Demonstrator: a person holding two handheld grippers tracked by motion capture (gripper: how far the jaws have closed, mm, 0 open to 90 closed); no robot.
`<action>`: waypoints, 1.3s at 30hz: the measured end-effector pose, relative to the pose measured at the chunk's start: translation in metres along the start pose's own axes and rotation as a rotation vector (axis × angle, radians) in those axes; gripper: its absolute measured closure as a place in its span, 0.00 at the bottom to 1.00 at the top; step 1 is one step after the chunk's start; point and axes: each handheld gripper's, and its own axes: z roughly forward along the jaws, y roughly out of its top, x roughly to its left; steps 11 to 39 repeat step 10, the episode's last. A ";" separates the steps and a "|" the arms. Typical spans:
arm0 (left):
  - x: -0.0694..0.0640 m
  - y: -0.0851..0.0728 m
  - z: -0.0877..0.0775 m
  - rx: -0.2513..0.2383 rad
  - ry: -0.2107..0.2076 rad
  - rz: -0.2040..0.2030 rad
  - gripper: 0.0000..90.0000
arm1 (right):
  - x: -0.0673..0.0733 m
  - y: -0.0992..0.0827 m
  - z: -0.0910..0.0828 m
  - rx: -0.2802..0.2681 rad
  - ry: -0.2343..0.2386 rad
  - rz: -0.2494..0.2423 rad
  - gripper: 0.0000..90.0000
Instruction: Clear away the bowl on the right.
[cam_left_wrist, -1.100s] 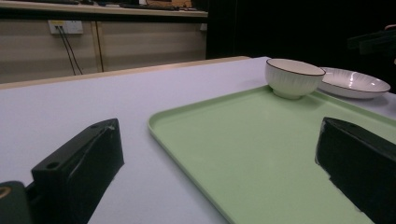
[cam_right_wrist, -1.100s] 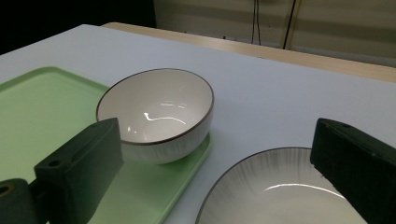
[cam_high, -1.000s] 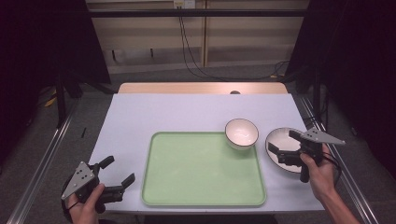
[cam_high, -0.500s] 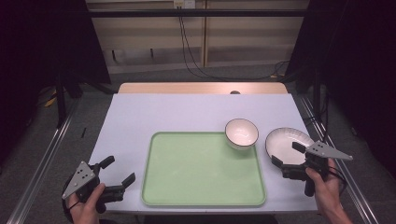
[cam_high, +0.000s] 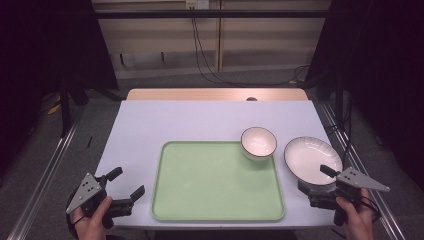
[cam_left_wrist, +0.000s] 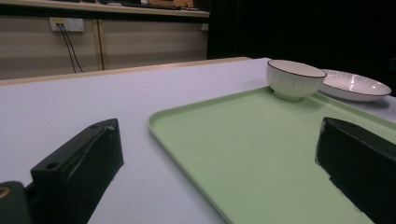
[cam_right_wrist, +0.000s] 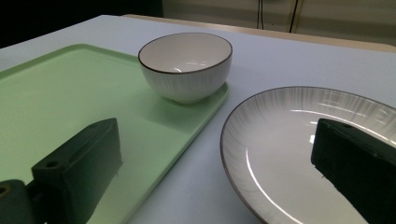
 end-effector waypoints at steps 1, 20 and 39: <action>-0.001 0.000 0.000 -0.004 -0.001 -0.005 0.01 | 0.000 -0.003 -0.001 0.003 -0.003 0.002 0.01; 0.001 0.001 -0.002 -0.011 0.004 0.001 0.01 | 0.006 -0.008 0.003 0.035 0.039 -0.024 0.03; 0.001 0.001 -0.002 -0.011 0.004 0.001 0.01 | 0.006 -0.008 0.003 0.035 0.039 -0.024 0.03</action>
